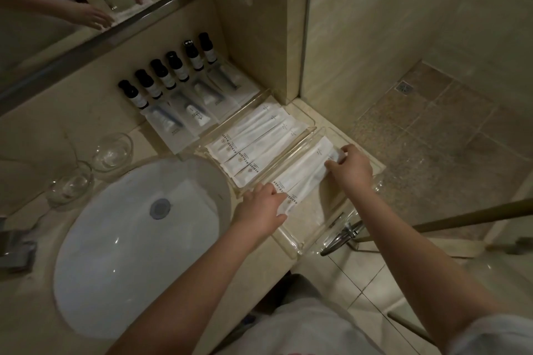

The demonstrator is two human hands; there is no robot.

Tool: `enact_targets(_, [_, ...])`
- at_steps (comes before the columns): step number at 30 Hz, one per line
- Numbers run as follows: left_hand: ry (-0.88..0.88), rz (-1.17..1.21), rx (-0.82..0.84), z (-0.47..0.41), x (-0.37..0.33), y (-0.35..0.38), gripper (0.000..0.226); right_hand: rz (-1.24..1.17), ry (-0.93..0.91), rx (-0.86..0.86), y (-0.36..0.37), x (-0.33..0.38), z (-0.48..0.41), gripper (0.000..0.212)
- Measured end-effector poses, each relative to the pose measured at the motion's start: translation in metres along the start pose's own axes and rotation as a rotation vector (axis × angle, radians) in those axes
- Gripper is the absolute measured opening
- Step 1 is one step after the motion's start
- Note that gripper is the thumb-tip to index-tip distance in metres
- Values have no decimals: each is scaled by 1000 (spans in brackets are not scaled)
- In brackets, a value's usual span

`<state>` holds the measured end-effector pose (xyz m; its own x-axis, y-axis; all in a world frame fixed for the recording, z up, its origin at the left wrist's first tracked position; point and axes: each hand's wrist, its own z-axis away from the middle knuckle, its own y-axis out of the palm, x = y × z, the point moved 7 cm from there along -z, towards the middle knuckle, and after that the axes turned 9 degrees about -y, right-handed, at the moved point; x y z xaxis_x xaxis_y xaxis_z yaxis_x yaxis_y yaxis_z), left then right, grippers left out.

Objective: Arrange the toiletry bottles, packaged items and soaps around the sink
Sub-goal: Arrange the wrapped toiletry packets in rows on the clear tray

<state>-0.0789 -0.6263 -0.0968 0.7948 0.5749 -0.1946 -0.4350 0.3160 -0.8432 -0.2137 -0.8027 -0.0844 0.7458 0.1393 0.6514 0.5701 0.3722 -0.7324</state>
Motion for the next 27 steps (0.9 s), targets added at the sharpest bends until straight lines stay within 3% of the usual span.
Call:
enact_targets(3, [34,-74,-37,1,-4,0,34,222,-106,10,2,8,5,50])
enact_targets(7, [54,-97,-77,4,-7,-4,35,320,-228,3,6,13,14,48])
enact_targets(11, [66,-105,-70,6,-11,-7,35,441,-267,80,13,10,25,61])
enact_targets(20, [53,-51,-60,10,-8,-13,37,470,-273,85,11,17,33,68])
enact_targets(23, [25,61,-145,16,0,-26,35,468,-300,48,7,31,40,62])
enact_targets(27, [-40,166,-321,33,29,-60,34,403,-524,24,15,78,60,55])
